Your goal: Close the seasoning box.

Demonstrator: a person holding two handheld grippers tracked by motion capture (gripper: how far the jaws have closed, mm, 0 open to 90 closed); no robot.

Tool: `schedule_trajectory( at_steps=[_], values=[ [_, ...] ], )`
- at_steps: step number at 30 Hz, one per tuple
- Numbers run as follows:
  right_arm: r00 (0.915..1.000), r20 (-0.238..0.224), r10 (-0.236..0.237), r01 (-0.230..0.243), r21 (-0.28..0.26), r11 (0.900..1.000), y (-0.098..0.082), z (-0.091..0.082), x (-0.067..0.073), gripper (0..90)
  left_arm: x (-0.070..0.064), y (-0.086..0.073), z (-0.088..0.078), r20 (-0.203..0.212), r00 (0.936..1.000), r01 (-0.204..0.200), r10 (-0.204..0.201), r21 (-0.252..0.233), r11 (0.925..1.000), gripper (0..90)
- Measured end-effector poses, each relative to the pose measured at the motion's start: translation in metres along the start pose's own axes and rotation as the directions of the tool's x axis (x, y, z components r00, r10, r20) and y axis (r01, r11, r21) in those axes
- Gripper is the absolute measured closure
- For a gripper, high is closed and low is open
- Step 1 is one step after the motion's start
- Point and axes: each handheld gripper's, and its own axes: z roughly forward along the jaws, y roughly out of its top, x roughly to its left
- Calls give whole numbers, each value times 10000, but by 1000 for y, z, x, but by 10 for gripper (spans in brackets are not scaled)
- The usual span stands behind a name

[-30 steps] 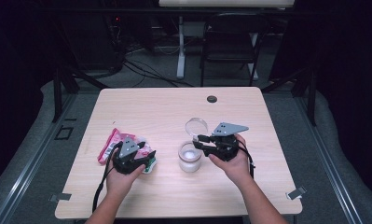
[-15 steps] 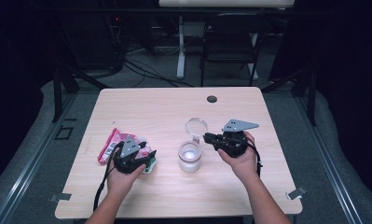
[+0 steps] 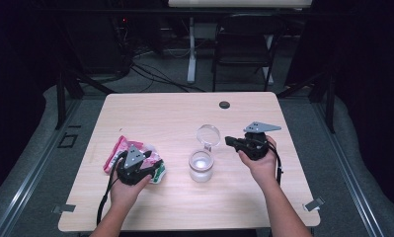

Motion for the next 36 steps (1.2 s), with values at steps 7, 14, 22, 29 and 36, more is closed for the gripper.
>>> schedule_trajectory(
  at_steps=[7, 14, 22, 29, 36],
  values=[
    [9997, -2, 242, -242, 2, 9997, 1, 11, -10, 900, 4, -6, -9, -246, 9996, 152, -152, 13, 9999, 481],
    [9996, -65, 289, -289, 105, 9995, 3, 24, -15, 900, 7, -13, -19, -534, 9978, 383, -384, -21, 9993, 482],
    [9988, -225, 436, -431, 216, 9988, 4, 33, -20, 900, 8, -17, -24, -686, 9965, 471, -471, -13, 9989, 490],
    [9988, -191, 453, -448, 266, 9986, 4, 34, -20, 900, 6, -15, -23, -542, 9976, 439, -438, 9, 9990, 520],
    [9988, -239, 428, -422, 262, 9988, 4, 35, -19, 900, -2, -2, -20, 12, 9999, 168, -168, 0, 9999, 605]
  ],
)
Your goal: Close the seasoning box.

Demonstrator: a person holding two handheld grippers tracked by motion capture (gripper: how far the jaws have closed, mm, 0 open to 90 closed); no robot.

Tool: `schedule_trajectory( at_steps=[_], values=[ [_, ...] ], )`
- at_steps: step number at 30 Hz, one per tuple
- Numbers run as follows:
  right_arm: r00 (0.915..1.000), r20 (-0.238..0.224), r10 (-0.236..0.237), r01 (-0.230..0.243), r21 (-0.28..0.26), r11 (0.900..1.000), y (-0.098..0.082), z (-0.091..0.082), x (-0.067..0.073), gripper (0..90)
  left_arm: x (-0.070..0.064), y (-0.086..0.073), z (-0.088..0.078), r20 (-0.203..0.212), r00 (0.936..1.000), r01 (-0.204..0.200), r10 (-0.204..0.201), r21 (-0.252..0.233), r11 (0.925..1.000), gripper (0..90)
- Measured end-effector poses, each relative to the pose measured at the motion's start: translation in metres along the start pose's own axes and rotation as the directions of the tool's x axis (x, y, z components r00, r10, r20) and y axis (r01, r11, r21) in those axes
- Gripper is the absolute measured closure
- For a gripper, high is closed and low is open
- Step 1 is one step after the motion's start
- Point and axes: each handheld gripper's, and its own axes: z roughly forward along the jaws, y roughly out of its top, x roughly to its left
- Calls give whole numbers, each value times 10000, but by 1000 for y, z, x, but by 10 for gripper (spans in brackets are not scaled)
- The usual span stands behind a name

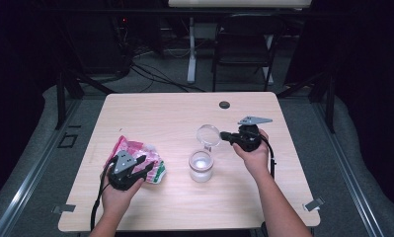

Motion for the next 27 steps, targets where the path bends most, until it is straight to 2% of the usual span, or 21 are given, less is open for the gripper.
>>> schedule_trajectory(
  at_steps=[4, 9, 15, 20, 23, 27],
  values=[
    [10000, -28, -11, 11, 8, 10000, 0, 0, -1, 900, -8, 12, 8, 164, 9991, -393, 389, 249, 9989, 699],
    [10000, -47, 16, -16, -9, 10000, 0, 1, -1, 900, -15, 26, 20, 671, 9976, -156, 142, 212, 9997, 770],
    [9999, -142, 38, -38, 25, 10000, 0, 2, -2, 899, -25, 47, 33, 1024, 9941, -398, 367, 287, 9988, 820],
    [9998, -167, 148, -148, -26, 9999, 0, 2, -4, 900, -33, 66, 42, 1394, 9879, -745, 676, 444, 9962, 877],
    [9998, -179, 114, -115, -5, 9999, 0, 2, -3, 900, -38, 76, 48, 1431, 9851, -1041, 954, 546, 9931, 900],
    [9996, -242, 163, -164, -55, 9999, 0, 3, -2, 900, -42, 87, 56, 1622, 9822, -1057, 951, 579, 9927, 900]
  ],
)
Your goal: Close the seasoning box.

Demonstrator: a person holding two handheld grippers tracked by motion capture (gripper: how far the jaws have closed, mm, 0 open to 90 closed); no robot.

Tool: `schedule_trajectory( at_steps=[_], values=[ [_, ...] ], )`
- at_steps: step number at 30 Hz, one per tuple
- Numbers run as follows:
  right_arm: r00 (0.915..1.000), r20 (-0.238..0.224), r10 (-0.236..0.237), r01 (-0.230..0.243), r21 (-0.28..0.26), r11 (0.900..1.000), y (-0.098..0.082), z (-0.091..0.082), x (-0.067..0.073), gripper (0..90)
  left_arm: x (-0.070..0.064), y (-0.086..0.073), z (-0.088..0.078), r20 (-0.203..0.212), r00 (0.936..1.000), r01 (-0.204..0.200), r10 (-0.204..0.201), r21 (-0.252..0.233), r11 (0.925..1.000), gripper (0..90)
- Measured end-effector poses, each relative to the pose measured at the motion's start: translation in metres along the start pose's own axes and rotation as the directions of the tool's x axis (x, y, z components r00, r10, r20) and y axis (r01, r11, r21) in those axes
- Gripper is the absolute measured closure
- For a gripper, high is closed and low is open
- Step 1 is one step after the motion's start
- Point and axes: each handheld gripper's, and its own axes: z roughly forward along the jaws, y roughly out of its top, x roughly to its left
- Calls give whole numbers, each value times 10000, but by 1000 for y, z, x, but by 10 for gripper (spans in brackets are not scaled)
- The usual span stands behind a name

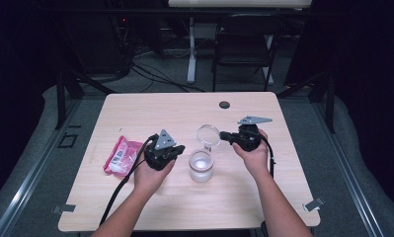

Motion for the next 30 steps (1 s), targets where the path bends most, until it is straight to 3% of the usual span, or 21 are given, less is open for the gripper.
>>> schedule_trajectory(
  at_steps=[19, 30],
  values=[
    [9999, -103, -130, 131, 41, 9999, 1, 0, 2, 899, -2, 39, 23, 542, 9985, 0, 13, -238, 9997, 870],
    [9997, -202, -139, 137, -110, 9998, 1, -2, 5, 899, -10, 50, 30, 408, 9985, -347, 353, -148, 9993, 900]
  ],
)
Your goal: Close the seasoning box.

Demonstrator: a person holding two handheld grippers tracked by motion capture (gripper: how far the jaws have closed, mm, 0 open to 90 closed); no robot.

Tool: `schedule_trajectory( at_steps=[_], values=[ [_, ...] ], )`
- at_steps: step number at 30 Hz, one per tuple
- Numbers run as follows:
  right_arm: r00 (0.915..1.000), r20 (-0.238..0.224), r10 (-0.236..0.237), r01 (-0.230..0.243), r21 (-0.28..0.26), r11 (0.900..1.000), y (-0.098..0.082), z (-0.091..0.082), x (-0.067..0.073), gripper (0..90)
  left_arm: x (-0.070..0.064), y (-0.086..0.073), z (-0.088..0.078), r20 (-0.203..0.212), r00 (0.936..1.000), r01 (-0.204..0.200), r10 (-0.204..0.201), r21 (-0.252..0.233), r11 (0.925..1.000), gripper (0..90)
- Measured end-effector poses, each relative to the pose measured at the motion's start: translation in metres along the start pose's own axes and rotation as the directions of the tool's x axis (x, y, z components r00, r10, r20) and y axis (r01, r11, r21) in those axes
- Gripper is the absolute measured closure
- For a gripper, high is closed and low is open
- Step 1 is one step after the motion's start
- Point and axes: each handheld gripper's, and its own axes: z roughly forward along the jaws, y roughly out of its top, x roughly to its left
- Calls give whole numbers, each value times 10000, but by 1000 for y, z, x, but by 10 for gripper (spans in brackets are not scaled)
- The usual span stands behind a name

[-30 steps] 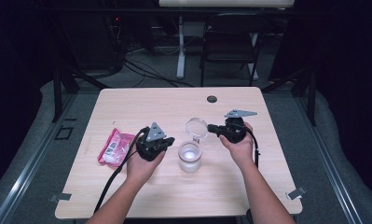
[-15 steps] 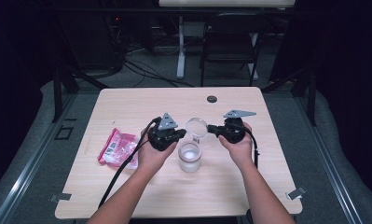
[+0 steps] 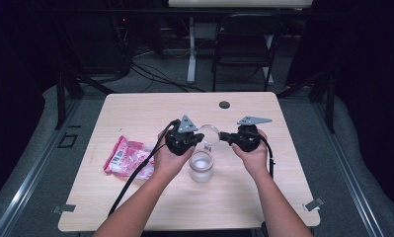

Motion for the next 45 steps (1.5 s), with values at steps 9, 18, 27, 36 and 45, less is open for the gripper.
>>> schedule_trajectory(
  at_steps=[9, 18, 27, 36, 45],
  values=[
    [9996, -271, -115, 110, -164, 9998, 2, -5, 7, 897, -2, 0, -5, 96, 10000, 16, -15, -106, 9999, 900],
    [9981, -365, -489, 484, -129, 9987, 2, -6, 19, 896, -7, -12, -14, 263, 9996, 78, -72, -239, 9997, 900],
    [9962, -509, -712, 713, 14, 9975, 2, -2, 26, 891, -9, -29, -18, 366, 9992, 176, -167, -230, 9996, 900],
    [9950, -571, -821, 825, 52, 9966, 2, -1, 30, 884, -12, -45, -21, 436, 9986, 323, -309, -327, 9989, 900],
    [9952, -553, -805, 812, 118, 9966, 1, -1, 29, 876, -16, -59, -19, 607, 9978, 284, -278, -99, 9995, 900]
  ],
)
